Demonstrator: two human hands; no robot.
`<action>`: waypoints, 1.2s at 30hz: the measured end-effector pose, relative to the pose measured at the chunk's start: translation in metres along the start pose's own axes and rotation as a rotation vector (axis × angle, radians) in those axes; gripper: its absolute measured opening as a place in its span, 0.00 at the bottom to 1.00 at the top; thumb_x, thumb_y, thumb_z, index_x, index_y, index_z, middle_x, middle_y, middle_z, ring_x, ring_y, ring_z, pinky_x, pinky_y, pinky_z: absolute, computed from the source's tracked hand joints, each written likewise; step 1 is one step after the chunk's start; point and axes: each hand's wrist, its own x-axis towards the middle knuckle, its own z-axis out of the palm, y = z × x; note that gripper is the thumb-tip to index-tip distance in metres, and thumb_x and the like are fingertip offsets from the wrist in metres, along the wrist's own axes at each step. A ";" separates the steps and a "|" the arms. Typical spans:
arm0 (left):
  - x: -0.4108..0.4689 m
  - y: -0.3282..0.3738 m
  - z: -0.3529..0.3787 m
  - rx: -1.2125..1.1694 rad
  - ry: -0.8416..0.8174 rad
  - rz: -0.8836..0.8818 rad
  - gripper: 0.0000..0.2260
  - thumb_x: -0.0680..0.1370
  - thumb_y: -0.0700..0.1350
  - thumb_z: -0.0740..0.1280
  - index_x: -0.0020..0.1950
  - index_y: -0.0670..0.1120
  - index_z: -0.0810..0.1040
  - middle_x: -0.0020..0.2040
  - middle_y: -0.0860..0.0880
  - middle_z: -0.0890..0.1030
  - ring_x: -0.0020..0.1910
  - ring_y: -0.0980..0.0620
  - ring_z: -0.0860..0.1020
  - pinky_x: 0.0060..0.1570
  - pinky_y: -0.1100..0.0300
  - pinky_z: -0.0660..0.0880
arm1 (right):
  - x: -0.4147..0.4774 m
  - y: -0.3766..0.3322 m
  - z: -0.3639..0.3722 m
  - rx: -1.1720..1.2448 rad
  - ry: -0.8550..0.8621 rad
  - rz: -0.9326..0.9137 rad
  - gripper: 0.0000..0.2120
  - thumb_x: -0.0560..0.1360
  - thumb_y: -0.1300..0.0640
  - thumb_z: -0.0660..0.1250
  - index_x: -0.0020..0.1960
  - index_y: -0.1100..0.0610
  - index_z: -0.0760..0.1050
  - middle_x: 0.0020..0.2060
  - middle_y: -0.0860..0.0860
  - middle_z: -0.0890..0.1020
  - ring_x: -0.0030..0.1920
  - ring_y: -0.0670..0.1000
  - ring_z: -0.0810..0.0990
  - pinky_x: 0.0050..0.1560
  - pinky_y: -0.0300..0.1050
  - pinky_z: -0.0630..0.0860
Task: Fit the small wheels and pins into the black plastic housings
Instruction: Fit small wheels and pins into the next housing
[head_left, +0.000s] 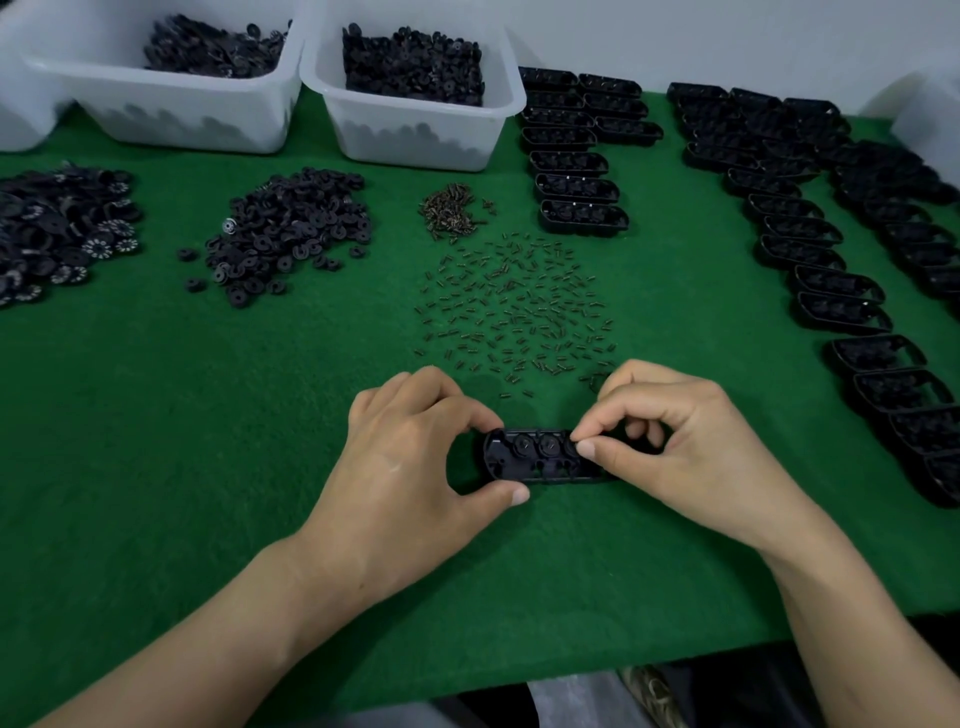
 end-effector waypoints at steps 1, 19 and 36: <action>0.000 0.000 0.000 0.000 0.001 -0.001 0.17 0.63 0.60 0.70 0.47 0.52 0.79 0.43 0.56 0.71 0.46 0.56 0.69 0.51 0.60 0.60 | 0.000 0.000 0.000 -0.007 0.005 -0.001 0.08 0.66 0.63 0.74 0.36 0.50 0.82 0.35 0.46 0.77 0.34 0.45 0.71 0.34 0.31 0.66; -0.001 0.000 0.000 -0.002 0.005 0.005 0.18 0.63 0.61 0.69 0.48 0.52 0.79 0.43 0.57 0.71 0.45 0.57 0.69 0.51 0.61 0.59 | -0.001 0.008 -0.008 0.192 -0.014 0.017 0.08 0.68 0.65 0.71 0.39 0.52 0.82 0.36 0.51 0.80 0.36 0.55 0.76 0.38 0.53 0.74; -0.001 0.004 -0.001 0.032 0.035 -0.020 0.17 0.62 0.60 0.70 0.46 0.52 0.79 0.42 0.56 0.72 0.44 0.55 0.70 0.50 0.55 0.67 | -0.020 0.010 0.004 -0.151 0.049 -0.145 0.09 0.64 0.58 0.77 0.39 0.54 0.77 0.46 0.47 0.76 0.45 0.41 0.74 0.44 0.26 0.66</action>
